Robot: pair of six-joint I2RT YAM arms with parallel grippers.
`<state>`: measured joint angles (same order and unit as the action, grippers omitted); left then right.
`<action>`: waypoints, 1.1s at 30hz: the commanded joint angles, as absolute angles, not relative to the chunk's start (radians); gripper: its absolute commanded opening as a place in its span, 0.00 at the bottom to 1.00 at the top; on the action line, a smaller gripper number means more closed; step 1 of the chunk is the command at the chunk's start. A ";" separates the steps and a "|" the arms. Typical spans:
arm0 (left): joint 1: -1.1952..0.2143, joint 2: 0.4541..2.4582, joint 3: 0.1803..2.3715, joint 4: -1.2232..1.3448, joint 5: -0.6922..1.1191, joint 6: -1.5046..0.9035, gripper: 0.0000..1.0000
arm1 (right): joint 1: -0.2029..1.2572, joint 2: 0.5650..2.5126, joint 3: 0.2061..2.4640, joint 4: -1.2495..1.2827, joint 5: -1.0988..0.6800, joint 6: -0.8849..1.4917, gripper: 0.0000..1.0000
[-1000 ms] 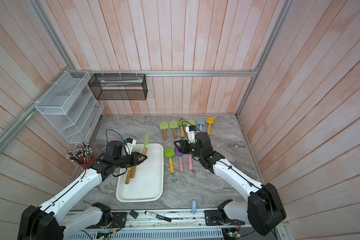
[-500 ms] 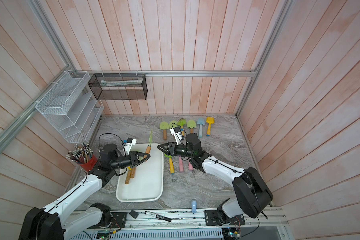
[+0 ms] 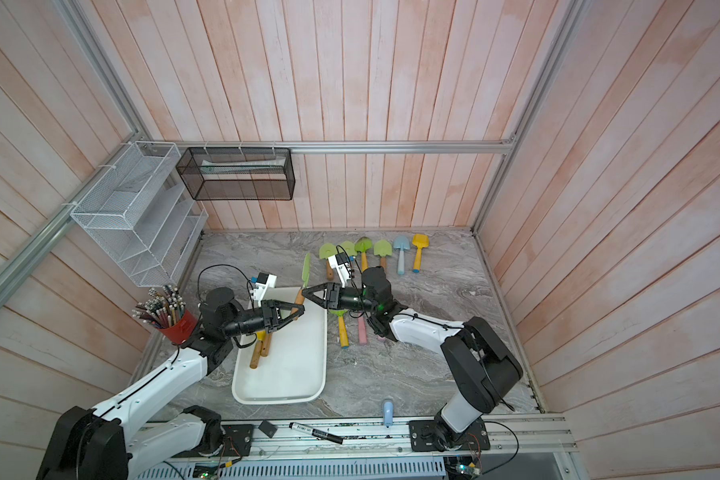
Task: Take the shovel out of the storage box
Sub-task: Pick up the shovel from the storage box, then place the shovel at the center of the board.
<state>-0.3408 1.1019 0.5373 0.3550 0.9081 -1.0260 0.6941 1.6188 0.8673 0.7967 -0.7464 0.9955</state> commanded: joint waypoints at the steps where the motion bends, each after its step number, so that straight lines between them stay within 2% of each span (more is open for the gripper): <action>1: -0.361 1.116 0.534 0.435 0.913 -1.035 0.05 | 0.699 1.647 0.899 0.920 -0.786 1.065 0.51; 9: -0.380 1.137 0.538 0.458 0.904 -1.039 0.05 | 0.698 1.689 0.886 1.051 -0.819 1.170 0.37; 15: -0.380 1.143 0.538 0.451 0.908 -1.033 0.05 | 0.692 1.690 0.867 1.079 -0.810 1.192 0.19; 17: -0.380 1.137 0.544 0.419 0.900 -1.011 0.15 | 0.685 1.685 0.859 1.077 -0.803 1.192 0.16; 20: -0.378 1.121 0.563 0.329 0.877 -0.956 0.41 | 0.670 1.674 0.845 1.065 -0.797 1.185 0.16; 22: -0.371 1.100 0.575 0.269 0.855 -0.917 0.47 | 0.658 1.660 0.832 1.042 -0.793 1.174 0.16; 28: -0.312 1.038 0.621 0.034 0.785 -0.776 0.49 | 0.580 1.564 0.808 0.827 -0.774 1.057 0.16; 33: -0.311 1.067 0.698 -0.234 0.626 -0.625 0.49 | 0.485 1.471 0.799 0.528 -0.720 0.903 0.16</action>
<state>-0.3141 1.0565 0.6548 -0.0303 0.7452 -0.7551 0.5198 1.5223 0.8021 0.7265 -0.7658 1.0363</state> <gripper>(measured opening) 0.491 0.252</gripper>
